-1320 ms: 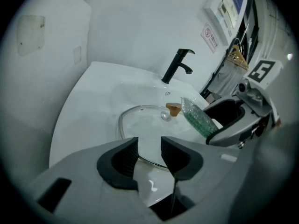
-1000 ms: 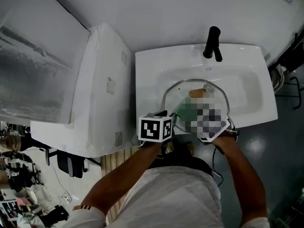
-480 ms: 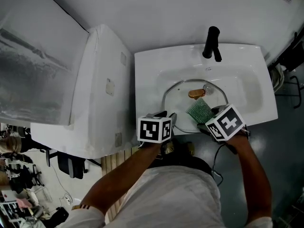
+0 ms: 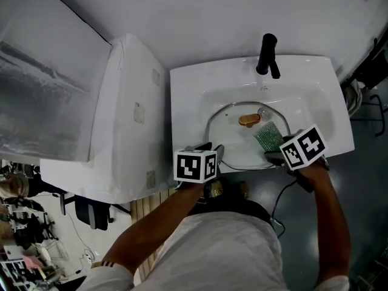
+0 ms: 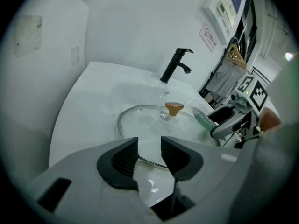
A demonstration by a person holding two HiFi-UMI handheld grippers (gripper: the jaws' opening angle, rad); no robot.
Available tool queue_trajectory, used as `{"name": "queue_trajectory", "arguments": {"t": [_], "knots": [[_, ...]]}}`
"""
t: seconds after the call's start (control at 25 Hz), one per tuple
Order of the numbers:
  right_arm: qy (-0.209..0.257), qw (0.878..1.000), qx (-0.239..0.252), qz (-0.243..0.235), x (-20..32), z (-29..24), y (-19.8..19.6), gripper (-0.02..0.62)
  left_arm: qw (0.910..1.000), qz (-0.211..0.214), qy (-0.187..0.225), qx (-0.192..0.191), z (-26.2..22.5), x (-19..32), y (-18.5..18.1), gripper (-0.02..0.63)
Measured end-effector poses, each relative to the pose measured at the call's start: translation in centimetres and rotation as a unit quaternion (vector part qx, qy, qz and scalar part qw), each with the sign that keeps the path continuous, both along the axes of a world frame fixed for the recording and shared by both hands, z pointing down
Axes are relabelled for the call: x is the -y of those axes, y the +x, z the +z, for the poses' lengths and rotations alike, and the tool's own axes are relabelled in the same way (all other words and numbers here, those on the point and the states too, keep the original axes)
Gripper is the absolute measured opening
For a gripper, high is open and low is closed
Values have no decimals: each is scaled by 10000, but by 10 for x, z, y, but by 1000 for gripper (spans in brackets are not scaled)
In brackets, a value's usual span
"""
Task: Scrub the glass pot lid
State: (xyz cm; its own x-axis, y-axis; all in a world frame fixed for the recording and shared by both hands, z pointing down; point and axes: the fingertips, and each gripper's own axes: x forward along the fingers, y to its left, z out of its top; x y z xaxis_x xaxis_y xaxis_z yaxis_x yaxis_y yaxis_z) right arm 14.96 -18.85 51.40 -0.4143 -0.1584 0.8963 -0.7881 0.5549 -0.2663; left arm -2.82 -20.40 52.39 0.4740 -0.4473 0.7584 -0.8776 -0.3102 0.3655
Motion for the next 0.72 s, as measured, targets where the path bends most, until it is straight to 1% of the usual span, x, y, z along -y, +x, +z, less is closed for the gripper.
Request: {"name": "queue_trajectory", "arguments": {"t": [0.2, 0.36, 0.56, 0.64, 0.72], "knots": [[-28, 9997, -91, 231, 5, 1, 23, 337, 10000, -15, -23, 30, -1, 0, 0, 161], [9, 9996, -35, 295, 3, -1, 29, 337, 10000, -6, -48, 67, 0, 1, 0, 161], [344, 9991, 226, 142, 7, -26, 12, 337, 10000, -24, -86, 7, -4, 1, 1, 161], [526, 9978, 384, 88, 11, -40, 2, 337, 10000, -30, -20, -82, -11, 3, 4, 161], [707, 9957, 595, 71, 15, -54, -9, 337, 9998, -25, 137, -153, -23, 7, 6, 161]]}}
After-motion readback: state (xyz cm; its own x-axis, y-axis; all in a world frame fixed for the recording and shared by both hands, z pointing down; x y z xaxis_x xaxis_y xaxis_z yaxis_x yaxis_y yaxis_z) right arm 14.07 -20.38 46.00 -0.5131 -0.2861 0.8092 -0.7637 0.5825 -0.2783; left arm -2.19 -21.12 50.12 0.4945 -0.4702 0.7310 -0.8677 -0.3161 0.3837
